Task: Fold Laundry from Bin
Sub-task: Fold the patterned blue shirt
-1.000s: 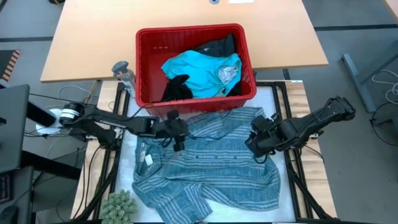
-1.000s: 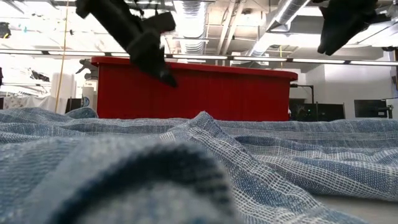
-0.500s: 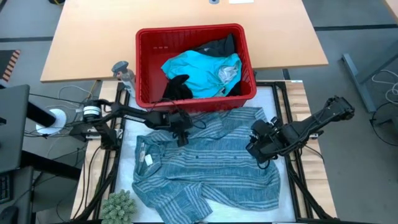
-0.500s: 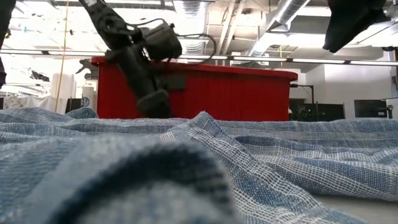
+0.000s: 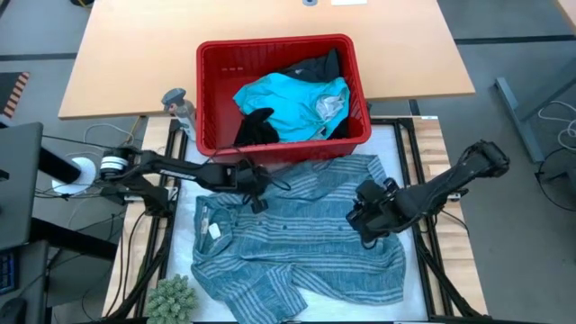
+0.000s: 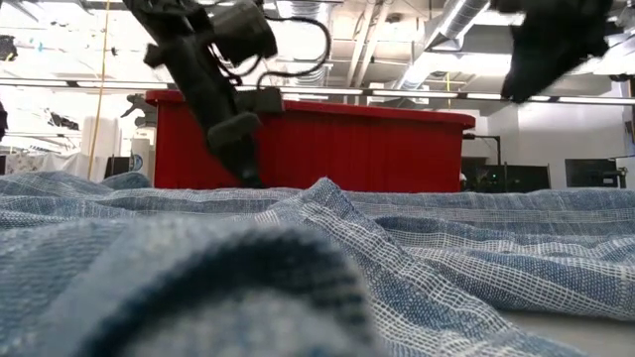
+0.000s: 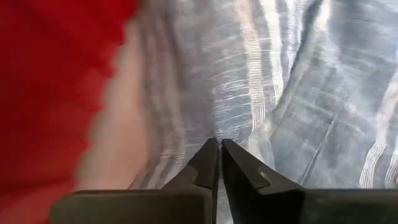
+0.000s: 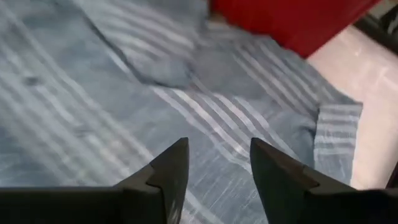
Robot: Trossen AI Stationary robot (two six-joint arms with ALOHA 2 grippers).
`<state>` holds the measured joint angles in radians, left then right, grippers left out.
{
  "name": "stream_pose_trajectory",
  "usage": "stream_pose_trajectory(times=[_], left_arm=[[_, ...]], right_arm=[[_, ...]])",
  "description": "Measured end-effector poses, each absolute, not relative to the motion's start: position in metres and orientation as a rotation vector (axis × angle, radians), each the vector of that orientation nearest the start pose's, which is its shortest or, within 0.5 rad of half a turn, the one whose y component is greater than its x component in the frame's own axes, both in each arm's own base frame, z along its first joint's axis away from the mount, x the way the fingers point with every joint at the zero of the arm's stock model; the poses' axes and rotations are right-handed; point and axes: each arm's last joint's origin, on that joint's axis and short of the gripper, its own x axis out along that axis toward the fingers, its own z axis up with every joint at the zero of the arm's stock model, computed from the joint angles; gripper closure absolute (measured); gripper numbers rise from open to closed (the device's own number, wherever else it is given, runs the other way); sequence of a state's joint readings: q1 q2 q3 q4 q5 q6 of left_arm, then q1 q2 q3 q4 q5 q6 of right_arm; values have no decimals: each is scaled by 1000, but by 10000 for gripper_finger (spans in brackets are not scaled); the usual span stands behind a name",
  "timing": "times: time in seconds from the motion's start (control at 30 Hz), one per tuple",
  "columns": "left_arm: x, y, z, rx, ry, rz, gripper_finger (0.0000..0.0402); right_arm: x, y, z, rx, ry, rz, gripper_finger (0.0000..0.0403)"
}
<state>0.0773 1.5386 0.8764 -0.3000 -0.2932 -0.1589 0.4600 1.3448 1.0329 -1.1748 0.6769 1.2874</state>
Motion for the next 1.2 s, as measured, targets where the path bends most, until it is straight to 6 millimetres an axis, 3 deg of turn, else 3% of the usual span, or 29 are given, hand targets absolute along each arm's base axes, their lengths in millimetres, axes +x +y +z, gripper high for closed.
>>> stream_pose_trajectory(times=[0.17, 0.33, 0.6, 0.87, 1.07, 1.2], left_arm=[[277, 23, 207, -45, 921, 468, 401], [253, 16, 234, -86, 872, 541, 401], [207, 11, 276, -219, 678, 696, 401], [171, 11, 284, -412, 682, 794, 401], [169, 13, 284, -391, 668, 855, 401], [169, 16, 284, -341, 618, 939, 401]], right_arm=[[214, 74, 198, 367, 948, -950, 246], [214, 60, 156, 397, 1052, -1043, 260], [216, 49, 129, 388, 1149, -1124, 264], [216, 54, 132, 363, 1141, -1115, 264], [223, 60, 178, 301, 961, -987, 264], [227, 52, 205, 214, 854, -927, 265]])
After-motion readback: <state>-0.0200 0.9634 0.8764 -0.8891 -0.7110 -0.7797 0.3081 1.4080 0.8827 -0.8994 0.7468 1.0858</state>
